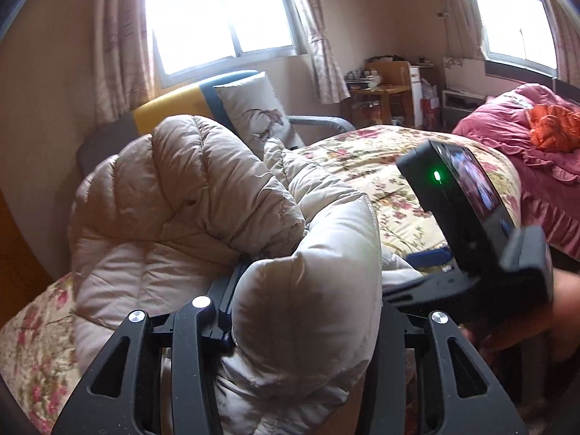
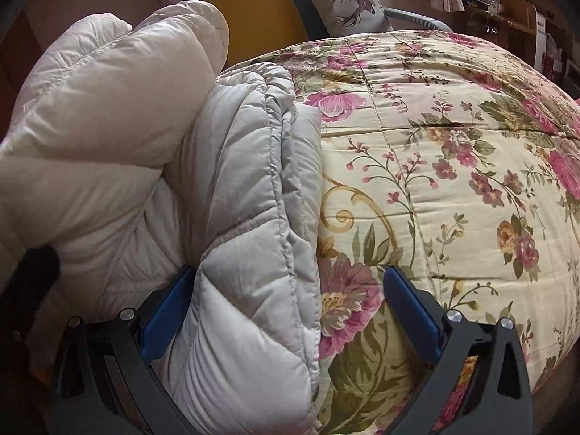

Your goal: Fold large clothes

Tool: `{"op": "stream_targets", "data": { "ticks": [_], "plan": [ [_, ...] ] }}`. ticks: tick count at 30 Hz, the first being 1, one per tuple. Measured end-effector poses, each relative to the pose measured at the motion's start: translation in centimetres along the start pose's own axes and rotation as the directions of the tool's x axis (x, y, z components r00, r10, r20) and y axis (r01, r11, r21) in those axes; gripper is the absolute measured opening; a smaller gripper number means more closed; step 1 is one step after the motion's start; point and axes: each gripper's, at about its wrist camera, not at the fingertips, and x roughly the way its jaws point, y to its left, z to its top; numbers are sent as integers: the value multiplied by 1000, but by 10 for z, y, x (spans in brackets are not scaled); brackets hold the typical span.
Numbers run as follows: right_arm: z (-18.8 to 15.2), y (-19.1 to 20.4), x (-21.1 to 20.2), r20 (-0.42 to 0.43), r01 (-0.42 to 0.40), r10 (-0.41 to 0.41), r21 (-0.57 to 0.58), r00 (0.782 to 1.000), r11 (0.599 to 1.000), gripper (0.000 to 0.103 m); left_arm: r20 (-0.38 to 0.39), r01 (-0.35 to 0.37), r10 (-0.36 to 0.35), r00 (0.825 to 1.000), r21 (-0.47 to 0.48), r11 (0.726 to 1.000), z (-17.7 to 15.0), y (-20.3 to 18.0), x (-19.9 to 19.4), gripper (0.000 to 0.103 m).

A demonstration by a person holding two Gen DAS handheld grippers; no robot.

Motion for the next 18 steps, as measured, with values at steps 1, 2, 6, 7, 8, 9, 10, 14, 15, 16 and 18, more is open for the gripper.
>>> {"op": "stream_targets", "data": {
  "ticks": [1, 2, 6, 7, 8, 9, 10, 14, 15, 16, 18],
  "plan": [
    [2, -2, -3, -8, 1, -1, -7, 1000, 1000, 101, 2, 15, -14, 1000, -10, 1000, -5, 0, 4, 43],
    [5, -3, -7, -15, 22, -22, -25, 1000, 999, 101, 18, 24, -24, 1000, -22, 999, -8, 1, 5, 43],
    [18, -18, -46, 83, 81, -79, -20, 993, 997, 101, 31, 49, -48, 998, -24, 999, -16, 1, 6, 46],
    [21, -20, -59, 117, 115, -114, 1, 987, 993, 101, 36, 44, -44, 998, -10, 999, -18, -1, 6, 46],
    [26, -20, -72, 150, 146, -147, 17, 978, 989, 101, 37, 42, -42, 998, 0, 999, -19, -4, 7, 47],
    [31, -18, -83, 186, 136, -136, 12, 973, 991, 101, 37, 40, -41, 998, 9, 999, -20, -6, 9, 47],
    [38, -11, -92, 217, 99, -95, -7, 972, 995, 101, 37, 37, -37, 999, 17, 999, -20, -9, 9, 47],
    [61, 41, -114, 307, 11, 37, -154, 951, 988, 101, 33, 26, -28, 999, 60, 998, -25, -22, 11, 51],
    [67, 57, -112, 311, 7, 61, -213, 948, 977, 101, 32, 25, -27, 999, 68, 997, -25, -24, 12, 51],
    [74, 72, -103, 303, 12, 71, -264, 950, 965, 101, 31, 24, -27, 999, 76, 997, -25, -25, 13, 51],
    [84, 94, -78, 256, 30, 64, -349, 965, 937, 101, 33, 30, -33, 999, 83, 996, -25, -25, 11, 51]
  ]
}}
